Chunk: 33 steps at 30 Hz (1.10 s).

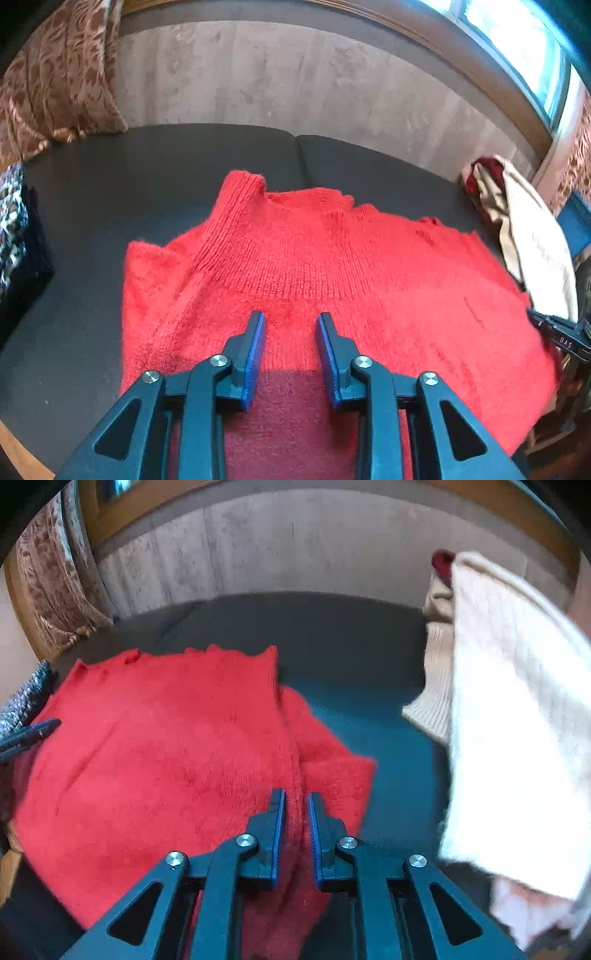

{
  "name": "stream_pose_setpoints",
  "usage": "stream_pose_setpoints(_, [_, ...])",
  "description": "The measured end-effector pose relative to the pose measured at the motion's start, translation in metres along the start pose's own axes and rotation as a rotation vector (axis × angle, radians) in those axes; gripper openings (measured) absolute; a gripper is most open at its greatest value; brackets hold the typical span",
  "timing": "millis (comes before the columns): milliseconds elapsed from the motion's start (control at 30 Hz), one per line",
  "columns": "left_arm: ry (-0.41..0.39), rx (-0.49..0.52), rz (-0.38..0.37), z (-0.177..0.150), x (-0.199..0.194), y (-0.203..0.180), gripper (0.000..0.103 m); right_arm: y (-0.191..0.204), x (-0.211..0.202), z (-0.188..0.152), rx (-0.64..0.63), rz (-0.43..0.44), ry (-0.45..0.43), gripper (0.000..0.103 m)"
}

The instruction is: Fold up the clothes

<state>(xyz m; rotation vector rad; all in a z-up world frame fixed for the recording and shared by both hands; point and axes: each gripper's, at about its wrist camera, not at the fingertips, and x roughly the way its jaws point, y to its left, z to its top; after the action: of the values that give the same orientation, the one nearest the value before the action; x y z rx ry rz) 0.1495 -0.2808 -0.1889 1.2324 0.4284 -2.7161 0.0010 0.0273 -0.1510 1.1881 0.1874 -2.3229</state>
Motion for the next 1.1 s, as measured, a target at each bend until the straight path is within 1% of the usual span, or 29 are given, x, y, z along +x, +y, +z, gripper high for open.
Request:
stream_pose_setpoints(33, [-0.002, -0.012, -0.006, 0.000, 0.000, 0.001, 0.028, 0.001, -0.001, 0.001, -0.007, -0.008, -0.002, 0.013])
stream_pose_setpoints(100, [-0.001, 0.010, 0.007, 0.000, -0.002, -0.002, 0.028, 0.005, -0.002, 0.002, -0.031, -0.030, -0.004, 0.018])
stream_pose_setpoints(167, [0.012, 0.010, 0.012, 0.005, -0.005, -0.003, 0.029, 0.005, -0.006, 0.007, -0.036, -0.047, -0.008, 0.025])
stream_pose_setpoints(200, [0.019, 0.010, 0.014, 0.008, -0.007, -0.004, 0.029, 0.004, -0.012, 0.011, -0.022, -0.058, -0.028, 0.031])
stream_pose_setpoints(267, [-0.008, -0.010, 0.003, 0.014, -0.014, -0.004, 0.029, 0.011, -0.018, 0.027, -0.011, -0.055, -0.082, 0.032])
stream_pose_setpoints(300, [-0.021, -0.010, -0.003, 0.019, -0.015, -0.003, 0.029, 0.017, -0.024, 0.035, -0.008, -0.019, -0.109, 0.034])
stream_pose_setpoints(367, [-0.032, 0.024, -0.013, 0.028, -0.014, -0.009, 0.029, 0.030, -0.022, 0.049, -0.023, 0.056, -0.120, 0.042])
stream_pose_setpoints(400, [-0.035, 0.051, -0.010, 0.034, -0.012, -0.013, 0.029, 0.039, -0.019, 0.056, -0.038, 0.090, -0.121, 0.050])
stream_pose_setpoints(433, [-0.038, 0.078, -0.006, 0.039, -0.009, -0.017, 0.029, 0.049, -0.010, 0.062, -0.056, 0.108, -0.113, 0.054])
stream_pose_setpoints(500, [-0.036, 0.129, -0.007, 0.051, 0.001, -0.021, 0.029, 0.070, 0.011, 0.073, -0.092, 0.140, -0.095, 0.054])
stream_pose_setpoints(533, [-0.037, 0.139, 0.006, 0.056, 0.007, -0.021, 0.029, 0.080, 0.022, 0.078, -0.110, 0.156, -0.085, 0.054])
stream_pose_setpoints(567, [-0.038, 0.148, 0.019, 0.060, 0.013, -0.020, 0.029, 0.084, 0.035, 0.082, -0.116, 0.142, -0.070, 0.055])
stream_pose_setpoints(633, [0.004, 0.135, 0.076, 0.069, 0.038, -0.007, 0.029, 0.090, 0.064, 0.089, -0.126, 0.105, -0.036, 0.058])
stream_pose_setpoints(667, [0.031, 0.115, 0.105, 0.070, 0.051, 0.003, 0.029, 0.091, 0.078, 0.090, -0.132, 0.072, -0.017, 0.058])
stream_pose_setpoints(700, [0.014, 0.081, 0.074, 0.070, 0.054, 0.013, 0.031, 0.089, 0.087, 0.089, -0.128, 0.060, -0.009, 0.059])
stream_pose_setpoints(733, [0.006, 0.047, 0.053, 0.073, 0.054, 0.019, 0.031, 0.086, 0.096, 0.088, -0.124, 0.051, -0.002, 0.061])
stream_pose_setpoints(867, [-0.002, -0.080, -0.020, 0.086, 0.059, 0.040, 0.031, 0.087, 0.106, 0.097, -0.130, 0.029, -0.004, 0.065])
stream_pose_setpoints(967, [0.002, -0.120, -0.060, 0.091, 0.060, 0.048, 0.030, 0.089, 0.112, 0.105, -0.138, 0.022, -0.009, 0.067])
stream_pose_setpoints(1100, [0.018, -0.171, -0.083, 0.080, 0.033, 0.073, 0.030, 0.086, 0.110, 0.103, -0.124, 0.043, -0.020, 0.068])
